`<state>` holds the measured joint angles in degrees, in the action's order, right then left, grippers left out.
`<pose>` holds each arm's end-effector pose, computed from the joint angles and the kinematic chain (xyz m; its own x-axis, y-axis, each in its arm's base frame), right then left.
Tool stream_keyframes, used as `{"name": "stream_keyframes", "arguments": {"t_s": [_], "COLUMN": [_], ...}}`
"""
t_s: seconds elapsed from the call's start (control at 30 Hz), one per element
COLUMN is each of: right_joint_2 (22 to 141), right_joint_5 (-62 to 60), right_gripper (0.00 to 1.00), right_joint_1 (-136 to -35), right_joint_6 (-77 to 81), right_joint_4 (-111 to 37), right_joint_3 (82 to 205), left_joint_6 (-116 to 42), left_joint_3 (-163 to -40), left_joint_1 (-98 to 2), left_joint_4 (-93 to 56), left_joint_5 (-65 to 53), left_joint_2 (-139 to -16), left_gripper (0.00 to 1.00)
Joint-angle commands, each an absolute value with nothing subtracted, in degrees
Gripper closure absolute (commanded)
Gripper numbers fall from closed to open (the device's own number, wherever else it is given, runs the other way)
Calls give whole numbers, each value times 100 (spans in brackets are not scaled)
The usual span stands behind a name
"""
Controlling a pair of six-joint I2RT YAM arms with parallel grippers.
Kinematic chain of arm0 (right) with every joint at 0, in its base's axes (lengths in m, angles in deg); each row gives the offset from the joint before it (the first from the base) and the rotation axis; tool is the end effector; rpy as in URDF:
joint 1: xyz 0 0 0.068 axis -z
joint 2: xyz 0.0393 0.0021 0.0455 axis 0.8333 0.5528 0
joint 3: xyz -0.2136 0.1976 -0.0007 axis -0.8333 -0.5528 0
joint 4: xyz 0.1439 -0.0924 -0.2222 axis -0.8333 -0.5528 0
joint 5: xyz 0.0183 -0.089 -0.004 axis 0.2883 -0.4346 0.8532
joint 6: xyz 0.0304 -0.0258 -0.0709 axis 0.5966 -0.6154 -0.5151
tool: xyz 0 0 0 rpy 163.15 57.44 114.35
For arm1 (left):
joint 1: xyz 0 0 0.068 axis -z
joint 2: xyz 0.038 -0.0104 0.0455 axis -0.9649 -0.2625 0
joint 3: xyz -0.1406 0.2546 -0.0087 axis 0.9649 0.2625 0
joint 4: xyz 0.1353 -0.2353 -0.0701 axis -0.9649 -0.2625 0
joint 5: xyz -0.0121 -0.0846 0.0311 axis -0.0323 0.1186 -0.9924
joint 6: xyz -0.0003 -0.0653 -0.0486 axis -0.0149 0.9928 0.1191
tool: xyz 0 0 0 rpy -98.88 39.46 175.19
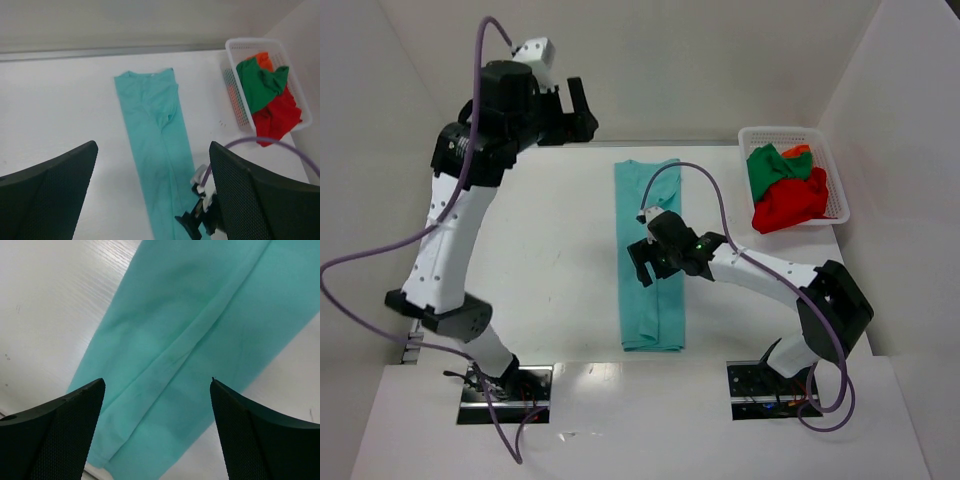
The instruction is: Fold and stack the t-shirts
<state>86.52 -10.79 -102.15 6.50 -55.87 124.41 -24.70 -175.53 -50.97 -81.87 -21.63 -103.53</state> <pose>0.2502 0.2534 0.2067 -0.6596 -0.3907 -0.6421 -0.5817 0.8063 0.1069 0.3360 -0.1384 0.5764 -0.3599 -0.2778 -0.8907 0.1563 0.9232 -0.3511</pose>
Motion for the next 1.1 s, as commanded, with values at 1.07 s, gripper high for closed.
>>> {"name": "stream_keyframes", "arguments": {"t_s": [1.07], "right_joint_2": [8831], "right_joint_5": [-1053], "right_gripper": [41], "right_joint_1": [-11409], "right_joint_6": [3235], "right_joint_4": [-6312], "right_joint_3": [11985], "left_joint_6": [-864], "left_joint_3": [-7551], "left_joint_1": [-4569], "left_joint_4": [-3628], "left_joint_5": [-230], "left_joint_2": [-7163], "left_gripper": [4]}}
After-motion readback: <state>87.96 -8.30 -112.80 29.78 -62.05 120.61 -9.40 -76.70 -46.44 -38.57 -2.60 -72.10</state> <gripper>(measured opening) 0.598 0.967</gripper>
